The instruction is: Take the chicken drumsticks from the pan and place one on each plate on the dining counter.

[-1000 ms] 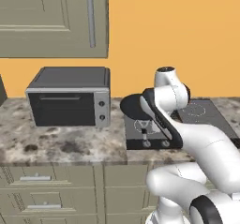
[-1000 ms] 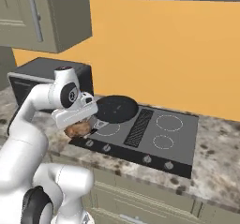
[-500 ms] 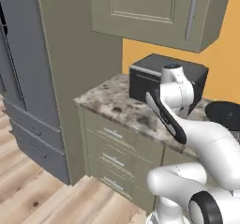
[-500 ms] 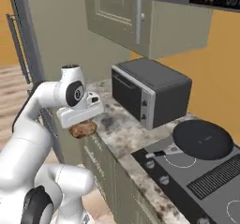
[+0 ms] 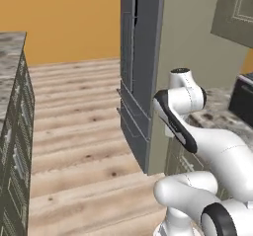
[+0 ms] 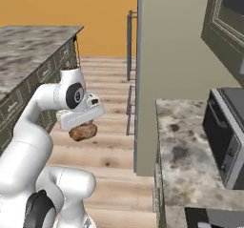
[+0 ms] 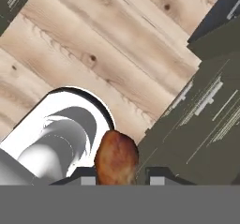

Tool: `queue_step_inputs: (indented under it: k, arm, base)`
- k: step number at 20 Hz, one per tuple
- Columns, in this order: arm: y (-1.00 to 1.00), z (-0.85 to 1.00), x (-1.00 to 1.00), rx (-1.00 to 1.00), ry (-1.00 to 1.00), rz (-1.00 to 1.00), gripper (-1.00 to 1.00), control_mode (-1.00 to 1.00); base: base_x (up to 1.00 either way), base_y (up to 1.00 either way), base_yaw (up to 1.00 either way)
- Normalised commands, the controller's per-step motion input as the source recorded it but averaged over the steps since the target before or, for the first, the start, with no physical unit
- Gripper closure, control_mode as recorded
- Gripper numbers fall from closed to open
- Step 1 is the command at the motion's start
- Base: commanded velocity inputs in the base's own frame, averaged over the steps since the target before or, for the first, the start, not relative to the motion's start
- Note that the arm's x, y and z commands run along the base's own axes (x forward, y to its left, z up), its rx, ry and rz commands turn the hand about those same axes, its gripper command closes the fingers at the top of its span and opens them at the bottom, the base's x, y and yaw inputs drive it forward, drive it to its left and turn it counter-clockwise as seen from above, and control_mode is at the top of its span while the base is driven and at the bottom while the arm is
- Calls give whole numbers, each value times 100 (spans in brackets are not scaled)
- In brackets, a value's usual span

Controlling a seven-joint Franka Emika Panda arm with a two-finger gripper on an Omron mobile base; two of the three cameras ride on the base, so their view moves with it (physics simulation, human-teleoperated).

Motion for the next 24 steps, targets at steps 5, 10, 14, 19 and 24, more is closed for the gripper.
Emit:
queue_step_inputs:
  k: [5, 10, 14, 19, 24]
  arm:
    - [0, 0, 0, 0, 0, 0, 100, 100]
    - [0, 0, 0, 0, 0, 0, 100, 100]
    - [0, 0, 0, 0, 0, 0, 100, 100]
    - [0, 0, 0, 0, 0, 0, 100, 100]
    - [0, 0, 0, 0, 0, 0, 100, 100]
  base:
    - [80, 49, 34]
    - [-23, 56, 91]
    - [-24, 33, 100]
    - [-29, 39, 99]
    - [-47, 91, 61]
